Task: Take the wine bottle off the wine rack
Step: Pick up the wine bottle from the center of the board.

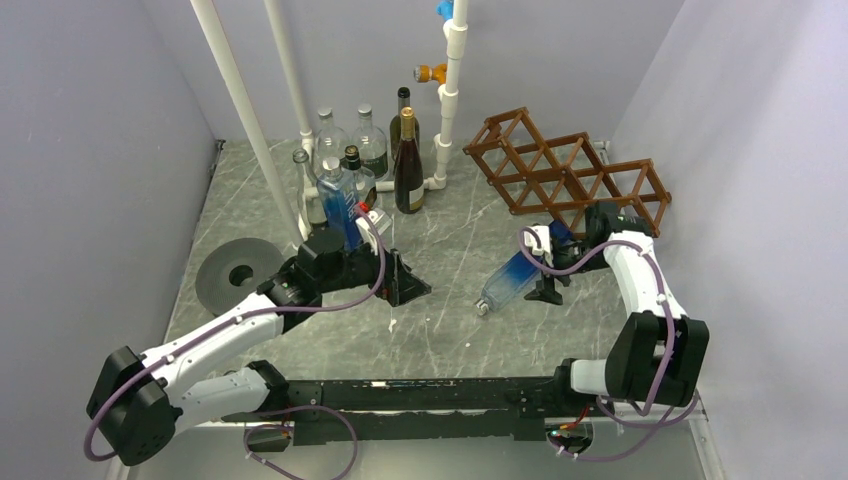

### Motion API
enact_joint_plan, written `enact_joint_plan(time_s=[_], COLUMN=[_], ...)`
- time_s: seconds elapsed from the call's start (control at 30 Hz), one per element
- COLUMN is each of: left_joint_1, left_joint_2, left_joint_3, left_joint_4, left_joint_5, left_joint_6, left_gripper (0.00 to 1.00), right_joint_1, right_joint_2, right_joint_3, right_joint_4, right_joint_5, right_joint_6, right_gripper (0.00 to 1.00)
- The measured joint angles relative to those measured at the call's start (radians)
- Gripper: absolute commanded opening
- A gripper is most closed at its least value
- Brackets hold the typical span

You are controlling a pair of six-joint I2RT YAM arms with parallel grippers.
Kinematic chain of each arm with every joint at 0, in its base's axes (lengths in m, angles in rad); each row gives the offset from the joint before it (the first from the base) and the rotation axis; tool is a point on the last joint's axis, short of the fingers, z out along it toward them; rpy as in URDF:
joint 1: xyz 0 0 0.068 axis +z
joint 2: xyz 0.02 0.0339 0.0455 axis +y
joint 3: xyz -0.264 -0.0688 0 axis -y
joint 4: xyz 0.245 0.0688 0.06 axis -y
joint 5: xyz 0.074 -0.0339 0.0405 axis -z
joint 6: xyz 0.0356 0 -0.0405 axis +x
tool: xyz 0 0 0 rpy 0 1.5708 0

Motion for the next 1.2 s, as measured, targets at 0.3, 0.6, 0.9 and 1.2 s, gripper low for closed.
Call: enact_joint_plan(time_s=[0.3,0.6,0.9,1.2], left_joint_1=[0.0,0.0,0.0,0.0], left_joint_2=[-0.034,-0.06,-0.071,-0.077], left_joint_3=[0.0,-0.002,-0.015,-0.026], left_joint_4=[-0.037,-0.04,-0.045,-0.053], left_joint_5=[-0.037,-0.069,-0.09,-0.098], left_joint_6=[0.031,0.055,0.072,0.08], left_gripper=[1.0,1.0,1.0,1.0], right_joint_1=[-0.008,-0.008,-0.008,-0.006], right_joint_2=[0.034,0.075,0.131,0.158], right_joint_3=[0.007,0.011,0.055,0.08], right_joint_4=[0.003,0.006,0.002,-0.008], right_joint_5=[0.026,0.039,0.085,0.128], right_joint_6=[-0.06,-0.105,-0.148,-0.177], right_gripper=[1.0,1.0,1.0,1.0])
